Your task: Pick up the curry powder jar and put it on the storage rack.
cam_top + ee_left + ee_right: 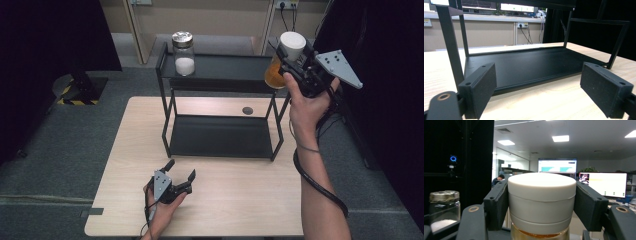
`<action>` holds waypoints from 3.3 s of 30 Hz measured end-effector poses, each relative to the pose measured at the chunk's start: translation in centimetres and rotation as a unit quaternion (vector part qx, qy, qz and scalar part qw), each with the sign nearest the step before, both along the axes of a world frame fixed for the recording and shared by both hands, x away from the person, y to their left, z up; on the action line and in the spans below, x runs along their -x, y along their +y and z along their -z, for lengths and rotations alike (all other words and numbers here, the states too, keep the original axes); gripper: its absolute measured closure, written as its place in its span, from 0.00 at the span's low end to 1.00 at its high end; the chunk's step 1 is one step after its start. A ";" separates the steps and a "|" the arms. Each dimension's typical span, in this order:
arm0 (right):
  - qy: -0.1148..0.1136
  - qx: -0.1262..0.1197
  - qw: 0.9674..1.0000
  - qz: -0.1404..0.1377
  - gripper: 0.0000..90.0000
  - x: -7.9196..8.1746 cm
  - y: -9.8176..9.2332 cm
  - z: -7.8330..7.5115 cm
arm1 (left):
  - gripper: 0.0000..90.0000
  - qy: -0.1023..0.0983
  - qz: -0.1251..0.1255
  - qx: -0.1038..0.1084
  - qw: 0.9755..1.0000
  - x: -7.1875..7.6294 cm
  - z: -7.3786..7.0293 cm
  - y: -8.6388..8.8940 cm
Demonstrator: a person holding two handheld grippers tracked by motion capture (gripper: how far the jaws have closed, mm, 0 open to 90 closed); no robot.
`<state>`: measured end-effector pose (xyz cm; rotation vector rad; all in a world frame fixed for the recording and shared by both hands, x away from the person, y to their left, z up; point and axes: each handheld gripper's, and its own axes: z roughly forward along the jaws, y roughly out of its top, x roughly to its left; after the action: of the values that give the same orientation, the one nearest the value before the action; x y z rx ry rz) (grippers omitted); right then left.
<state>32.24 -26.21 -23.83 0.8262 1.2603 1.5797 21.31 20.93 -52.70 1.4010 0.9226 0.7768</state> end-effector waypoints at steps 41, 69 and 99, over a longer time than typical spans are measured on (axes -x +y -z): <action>0.057 0.016 0.997 0.040 0.38 -5.9 1.8 -2.4 | 0.14 -0.002 0.002 -0.001 1.000 0.0 0.1 0.0; 0.073 0.012 0.996 0.040 0.26 -7.3 1.7 -2.0 | 0.14 -0.004 0.004 -0.001 1.000 0.0 0.1 0.0; 0.102 0.011 0.995 -0.011 0.01 -3.2 -0.8 -0.4 | 0.14 -0.005 0.004 -0.003 1.000 0.0 0.1 -0.1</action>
<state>35.42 -27.03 -23.47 0.9829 1.4337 1.5257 21.31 20.79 -52.79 1.4046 0.9071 0.7804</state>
